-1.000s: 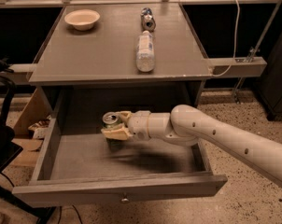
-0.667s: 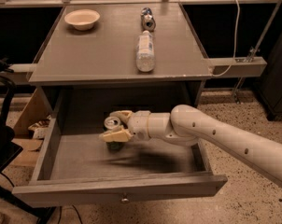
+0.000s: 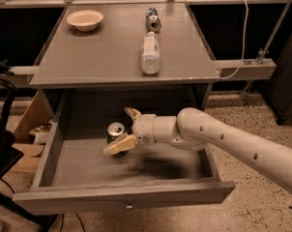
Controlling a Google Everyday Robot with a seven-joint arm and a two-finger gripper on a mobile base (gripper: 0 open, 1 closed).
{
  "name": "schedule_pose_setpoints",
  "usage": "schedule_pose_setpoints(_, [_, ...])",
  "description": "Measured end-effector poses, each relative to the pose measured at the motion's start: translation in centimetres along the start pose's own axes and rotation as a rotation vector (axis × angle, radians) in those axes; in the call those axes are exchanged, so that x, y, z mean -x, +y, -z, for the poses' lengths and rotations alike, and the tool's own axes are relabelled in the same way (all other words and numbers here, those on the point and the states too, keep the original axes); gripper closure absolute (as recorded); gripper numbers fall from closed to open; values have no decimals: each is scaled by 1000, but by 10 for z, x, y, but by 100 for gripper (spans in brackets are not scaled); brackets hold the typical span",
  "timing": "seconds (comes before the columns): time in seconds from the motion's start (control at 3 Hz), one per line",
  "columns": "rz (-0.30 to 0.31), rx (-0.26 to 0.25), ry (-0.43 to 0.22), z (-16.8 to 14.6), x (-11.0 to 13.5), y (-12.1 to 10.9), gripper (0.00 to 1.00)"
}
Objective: Place green can into top drawer
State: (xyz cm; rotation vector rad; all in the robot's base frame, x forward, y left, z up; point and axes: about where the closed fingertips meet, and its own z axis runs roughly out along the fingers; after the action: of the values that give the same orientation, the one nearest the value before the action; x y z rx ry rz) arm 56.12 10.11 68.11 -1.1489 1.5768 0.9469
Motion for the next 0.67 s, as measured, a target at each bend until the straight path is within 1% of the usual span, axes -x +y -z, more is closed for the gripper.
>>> schedule_pose_setpoints(0.33, [44, 22, 16, 18, 25, 2, 0])
schedule_pose_setpoints(0.67, [111, 72, 92, 65, 72, 20, 0])
